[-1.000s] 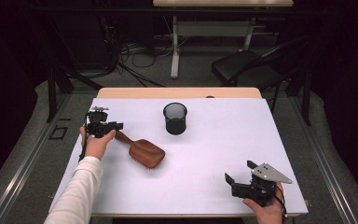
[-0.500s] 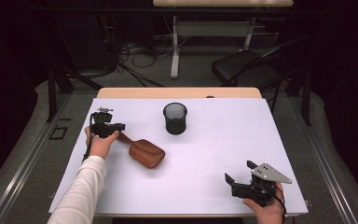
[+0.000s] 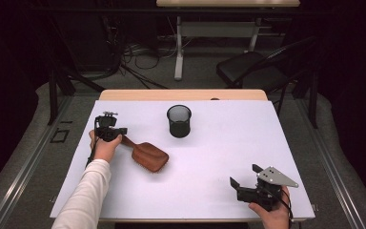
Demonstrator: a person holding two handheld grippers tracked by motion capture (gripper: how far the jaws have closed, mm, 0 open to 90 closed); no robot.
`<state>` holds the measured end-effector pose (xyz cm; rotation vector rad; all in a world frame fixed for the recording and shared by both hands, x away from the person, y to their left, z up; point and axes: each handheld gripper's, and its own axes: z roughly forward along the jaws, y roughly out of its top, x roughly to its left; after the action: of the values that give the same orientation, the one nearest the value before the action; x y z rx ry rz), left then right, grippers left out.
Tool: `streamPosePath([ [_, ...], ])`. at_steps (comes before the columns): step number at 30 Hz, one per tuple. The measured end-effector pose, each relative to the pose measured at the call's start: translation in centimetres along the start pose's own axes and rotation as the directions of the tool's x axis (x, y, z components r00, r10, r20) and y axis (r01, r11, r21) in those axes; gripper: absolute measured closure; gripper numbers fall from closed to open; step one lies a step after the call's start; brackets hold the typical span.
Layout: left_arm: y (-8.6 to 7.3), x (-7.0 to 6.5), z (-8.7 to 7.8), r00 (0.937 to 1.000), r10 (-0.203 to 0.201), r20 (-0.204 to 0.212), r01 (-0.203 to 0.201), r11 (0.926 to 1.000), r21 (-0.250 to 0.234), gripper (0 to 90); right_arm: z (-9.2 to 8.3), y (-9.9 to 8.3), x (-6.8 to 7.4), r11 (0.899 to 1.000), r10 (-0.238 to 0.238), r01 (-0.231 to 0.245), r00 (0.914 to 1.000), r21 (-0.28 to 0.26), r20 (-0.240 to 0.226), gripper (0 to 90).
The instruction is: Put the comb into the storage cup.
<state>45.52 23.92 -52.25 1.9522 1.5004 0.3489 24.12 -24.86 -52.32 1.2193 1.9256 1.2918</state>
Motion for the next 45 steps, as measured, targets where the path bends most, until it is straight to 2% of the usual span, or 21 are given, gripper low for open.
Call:
streamPosePath([
  [14, -0.2, 0.0, 1.2, 0.9999, 0.005, -0.013, -0.004, 0.9994, 0.034, 90.0, 0.0, 0.0, 0.0, 1.000, 0.003, -0.003, 1.0000, -0.001, -0.003, 6.8],
  [26, -0.2, 0.3, 1.3, 0.9996, 0.008, -0.027, -0.007, 0.9983, 0.059, 90.0, 0.0, 0.0, 0.1, 1.000, -0.003, 0.003, 1.0000, 0.001, -0.003, 6.8],
  [40, -0.5, 0.3, 1.2, 0.9989, 0.043, -0.016, -0.041, 0.9930, 0.111, 90.0, 0.0, 0.0, 0.1, 1.000, -0.005, 0.005, 1.0000, 0.002, 0.000, 7.1],
  [45, -0.6, 0.3, 1.0, 0.9983, 0.057, -0.016, -0.054, 0.9918, 0.116, 90.0, -0.1, 0.0, 0.1, 1.000, 0.002, -0.002, 1.0000, -0.002, -0.002, 7.1],
])
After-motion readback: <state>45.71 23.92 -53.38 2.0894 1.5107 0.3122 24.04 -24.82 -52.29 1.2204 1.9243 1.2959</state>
